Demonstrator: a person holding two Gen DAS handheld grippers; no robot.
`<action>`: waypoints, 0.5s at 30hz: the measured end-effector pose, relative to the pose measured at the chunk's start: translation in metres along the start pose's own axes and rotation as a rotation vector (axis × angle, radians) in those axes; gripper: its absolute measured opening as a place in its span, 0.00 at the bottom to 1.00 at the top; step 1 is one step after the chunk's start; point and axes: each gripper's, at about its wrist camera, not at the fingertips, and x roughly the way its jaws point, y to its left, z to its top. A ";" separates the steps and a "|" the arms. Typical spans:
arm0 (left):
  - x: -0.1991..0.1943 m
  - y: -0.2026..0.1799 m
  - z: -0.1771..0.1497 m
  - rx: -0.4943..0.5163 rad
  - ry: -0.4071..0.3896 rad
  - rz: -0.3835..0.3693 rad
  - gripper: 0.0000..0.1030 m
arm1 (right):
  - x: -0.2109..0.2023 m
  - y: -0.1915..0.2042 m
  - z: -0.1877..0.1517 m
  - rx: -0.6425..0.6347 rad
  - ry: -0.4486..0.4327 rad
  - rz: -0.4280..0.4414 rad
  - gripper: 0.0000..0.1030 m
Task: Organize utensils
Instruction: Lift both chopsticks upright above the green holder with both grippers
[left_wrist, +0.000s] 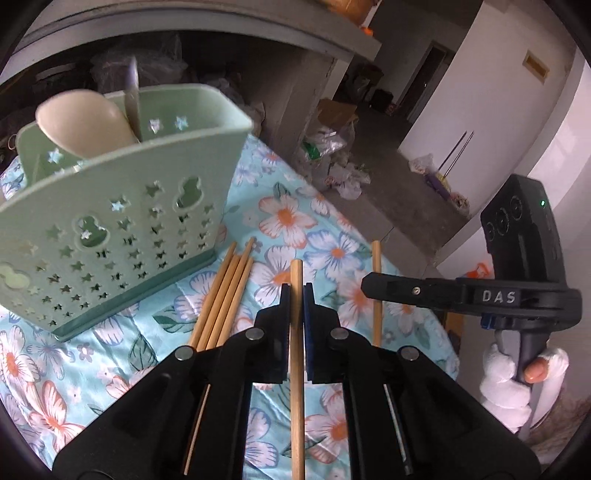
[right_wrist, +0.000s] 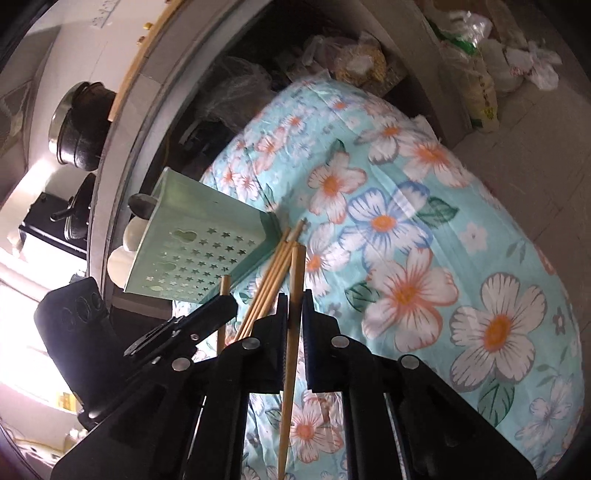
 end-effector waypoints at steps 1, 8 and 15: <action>-0.011 0.000 0.003 -0.007 -0.036 -0.011 0.05 | -0.005 0.007 0.001 -0.023 -0.018 0.006 0.07; -0.080 0.005 0.024 -0.059 -0.254 -0.081 0.05 | -0.034 0.048 0.014 -0.154 -0.093 0.056 0.07; -0.142 0.008 0.044 -0.061 -0.448 -0.025 0.05 | -0.053 0.083 0.011 -0.271 -0.174 0.053 0.07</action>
